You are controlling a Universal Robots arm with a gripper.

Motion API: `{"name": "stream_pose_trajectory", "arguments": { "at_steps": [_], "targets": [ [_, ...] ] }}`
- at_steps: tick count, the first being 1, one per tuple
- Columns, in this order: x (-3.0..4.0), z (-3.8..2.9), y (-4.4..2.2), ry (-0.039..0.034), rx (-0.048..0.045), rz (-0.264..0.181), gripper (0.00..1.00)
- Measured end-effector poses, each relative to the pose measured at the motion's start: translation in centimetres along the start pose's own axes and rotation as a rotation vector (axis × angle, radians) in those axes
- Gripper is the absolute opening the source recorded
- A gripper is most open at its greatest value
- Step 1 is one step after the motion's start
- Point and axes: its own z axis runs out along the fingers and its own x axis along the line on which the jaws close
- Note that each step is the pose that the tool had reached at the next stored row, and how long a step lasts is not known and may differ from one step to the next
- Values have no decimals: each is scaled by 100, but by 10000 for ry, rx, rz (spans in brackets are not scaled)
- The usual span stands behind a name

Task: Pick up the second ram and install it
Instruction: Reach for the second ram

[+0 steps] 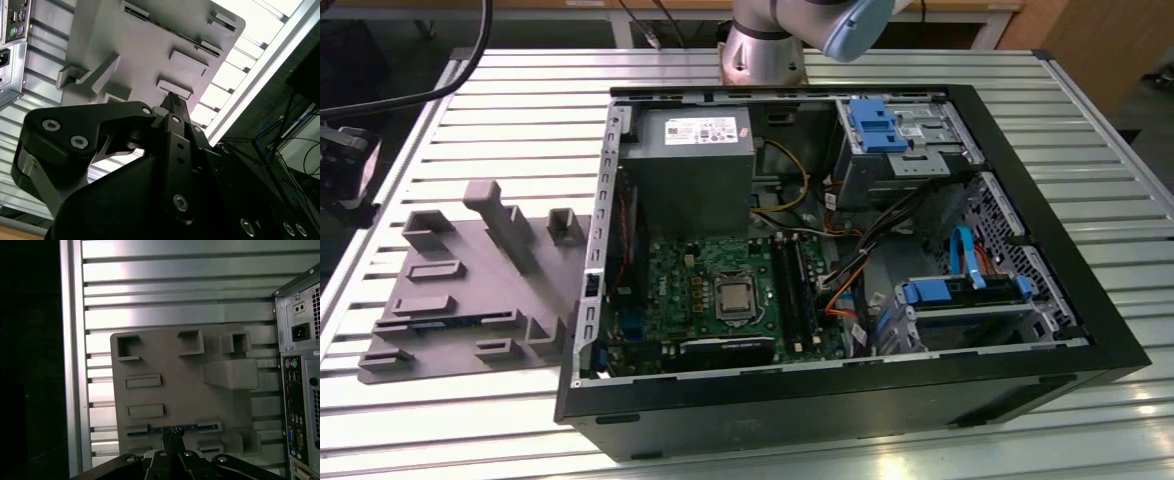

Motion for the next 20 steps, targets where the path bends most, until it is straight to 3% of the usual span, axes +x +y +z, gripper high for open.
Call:
{"name": "stream_pose_trajectory", "arguments": {
  "at_steps": [20],
  "targets": [
    [-75, 160, -74, 18, 1, 1, 11]
  ]
}}
